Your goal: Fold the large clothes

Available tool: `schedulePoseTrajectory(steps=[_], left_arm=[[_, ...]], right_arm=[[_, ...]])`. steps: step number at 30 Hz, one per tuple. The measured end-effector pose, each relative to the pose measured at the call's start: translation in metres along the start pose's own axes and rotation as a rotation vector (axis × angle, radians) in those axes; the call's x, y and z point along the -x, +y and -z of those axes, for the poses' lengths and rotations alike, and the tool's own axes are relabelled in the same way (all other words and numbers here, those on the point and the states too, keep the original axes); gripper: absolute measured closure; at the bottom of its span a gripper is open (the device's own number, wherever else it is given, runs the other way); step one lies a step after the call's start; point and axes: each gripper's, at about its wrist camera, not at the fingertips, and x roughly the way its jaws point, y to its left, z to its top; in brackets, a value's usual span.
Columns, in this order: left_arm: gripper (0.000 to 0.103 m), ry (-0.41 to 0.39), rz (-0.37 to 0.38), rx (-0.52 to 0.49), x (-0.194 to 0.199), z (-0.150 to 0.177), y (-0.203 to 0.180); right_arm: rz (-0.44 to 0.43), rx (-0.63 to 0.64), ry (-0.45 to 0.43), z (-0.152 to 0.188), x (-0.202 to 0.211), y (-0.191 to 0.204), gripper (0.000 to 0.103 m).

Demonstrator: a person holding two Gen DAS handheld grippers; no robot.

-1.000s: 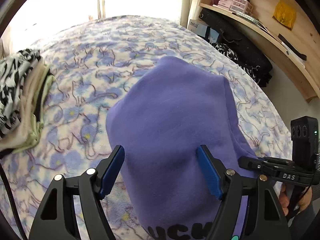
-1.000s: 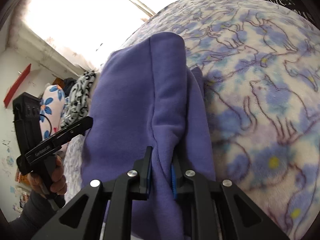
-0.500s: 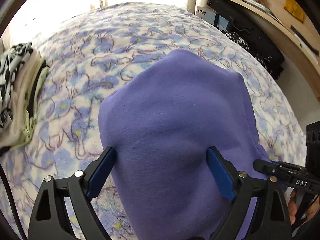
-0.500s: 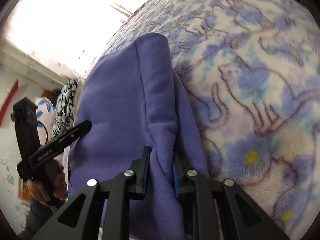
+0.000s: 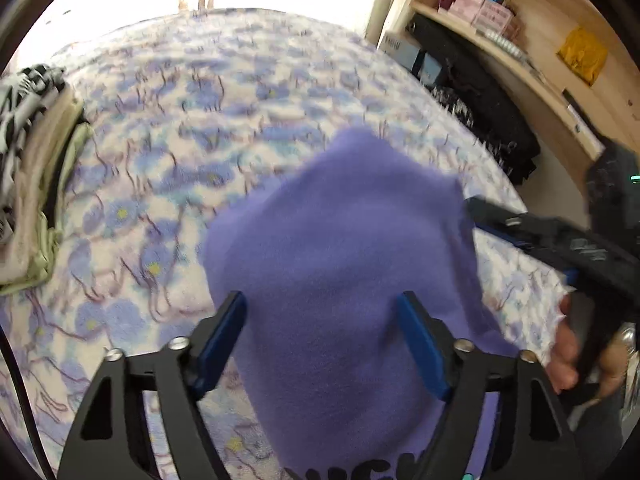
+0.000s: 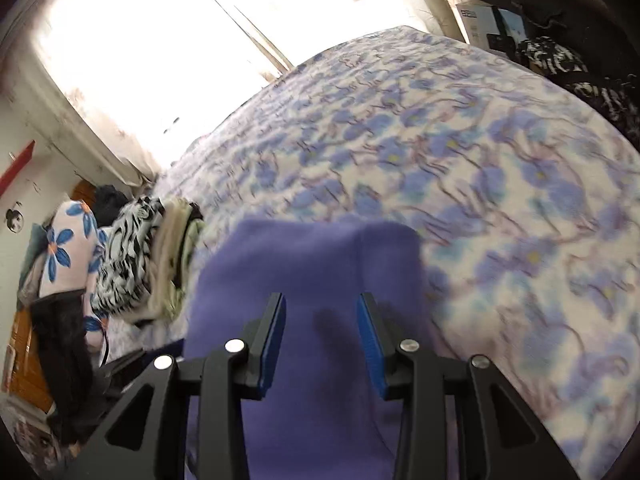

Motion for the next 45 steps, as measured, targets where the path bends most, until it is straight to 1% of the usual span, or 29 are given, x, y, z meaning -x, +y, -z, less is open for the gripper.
schedulePoseTrajectory(steps=[1, 2, 3, 4, 5, 6, 7, 8, 9, 11, 12, 15, 17, 18, 22, 26, 29, 30, 31, 32, 33, 34, 35, 39, 41, 43, 45], left_arm=[[0.050, -0.024, 0.000, 0.003, 0.006, -0.004, 0.001], [0.055, -0.049, 0.002, 0.013, 0.013, -0.010, 0.005], [0.061, -0.063, 0.008, 0.026, 0.016, -0.014, 0.008], [0.065, -0.075, 0.015, 0.042, 0.018, -0.019, 0.012], [0.067, -0.074, 0.020, 0.054, 0.016, -0.023, 0.015], [0.071, -0.061, 0.017, 0.064, 0.011, -0.027, 0.016], [0.077, -0.044, 0.018, 0.069, 0.005, -0.028, 0.015], [0.079, -0.024, 0.023, 0.069, -0.002, -0.029, 0.014], [0.081, 0.001, 0.021, 0.067, -0.012, -0.030, 0.013], [0.081, 0.007, -0.009, 0.039, -0.022, -0.029, 0.006], [0.081, 0.006, -0.025, 0.014, -0.026, -0.030, 0.001], [0.081, 0.035, -0.093, -0.046, -0.038, -0.031, -0.013], [0.081, 0.053, -0.125, -0.070, -0.046, -0.035, -0.018], [0.081, 0.060, -0.136, -0.080, -0.050, -0.037, -0.021], [0.081, 0.069, -0.157, -0.081, -0.060, -0.045, -0.022], [0.081, 0.044, -0.156, -0.082, -0.057, -0.043, -0.022], [0.078, 0.018, -0.151, -0.098, -0.048, -0.038, -0.023], [0.073, 0.014, -0.150, -0.097, -0.044, -0.036, -0.022], [0.060, 0.008, -0.150, -0.086, -0.038, -0.035, -0.019], [0.050, 0.002, -0.157, -0.069, -0.032, -0.033, -0.016], [0.037, -0.004, -0.165, -0.052, -0.027, -0.031, -0.012], [0.036, -0.014, -0.161, -0.031, -0.019, -0.028, -0.008], [0.036, -0.017, -0.140, -0.014, -0.013, -0.024, -0.003], [0.036, 0.023, -0.074, 0.037, 0.004, 0.001, 0.015], [0.035, 0.045, -0.042, 0.055, 0.008, 0.016, 0.022], [0.034, 0.063, 0.009, 0.075, 0.011, 0.029, 0.027], [0.033, 0.076, 0.054, 0.110, 0.015, 0.043, 0.031]], right_arm=[[0.002, 0.008, -0.001, -0.002, -0.004, 0.004, 0.066], [0.000, 0.015, -0.004, -0.005, -0.009, 0.007, 0.066], [-0.004, 0.020, -0.006, -0.007, -0.013, 0.010, 0.066], [-0.005, 0.023, -0.007, -0.008, -0.015, 0.012, 0.066], [-0.004, 0.025, -0.008, -0.010, -0.018, 0.015, 0.066], [0.002, 0.029, -0.006, -0.012, -0.022, 0.017, 0.066], [0.019, 0.035, 0.000, -0.012, -0.027, 0.017, 0.066], [0.041, 0.040, 0.010, -0.013, -0.031, 0.016, 0.066], [0.103, 0.043, 0.038, -0.013, -0.041, 0.012, 0.066], [0.148, 0.038, 0.076, -0.011, -0.053, 0.000, 0.070], [0.147, 0.029, 0.094, -0.009, -0.059, -0.008, 0.072], [0.148, 0.021, 0.094, -0.003, -0.066, -0.024, 0.081], [0.154, 0.023, 0.095, 0.000, -0.072, -0.029, 0.083], [0.171, 0.035, 0.094, 0.001, -0.077, -0.031, 0.084], [0.208, 0.056, 0.083, -0.002, -0.090, -0.031, 0.085], [0.222, 0.074, 0.096, -0.006, -0.093, -0.029, 0.085], [0.183, 0.071, 0.099, -0.009, -0.083, -0.028, 0.085], [0.155, 0.057, 0.093, -0.010, -0.075, -0.029, 0.085], [0.136, 0.047, 0.086, -0.012, -0.069, -0.030, 0.085], [0.119, 0.035, 0.078, -0.013, -0.061, -0.030, 0.085], [0.100, 0.023, 0.070, -0.013, -0.052, -0.030, 0.083], [0.101, 0.021, 0.064, -0.013, -0.045, -0.029, 0.081], [0.116, 0.029, 0.060, -0.012, -0.037, -0.028, 0.081], [0.096, 0.075, 0.087, 0.007, -0.010, -0.022, 0.081], [0.098, 0.103, 0.102, 0.021, 0.005, -0.021, 0.077], [0.100, 0.104, 0.108, 0.032, 0.016, -0.024, 0.064], [0.107, 0.092, 0.104, 0.041, 0.027, -0.029, 0.062]])
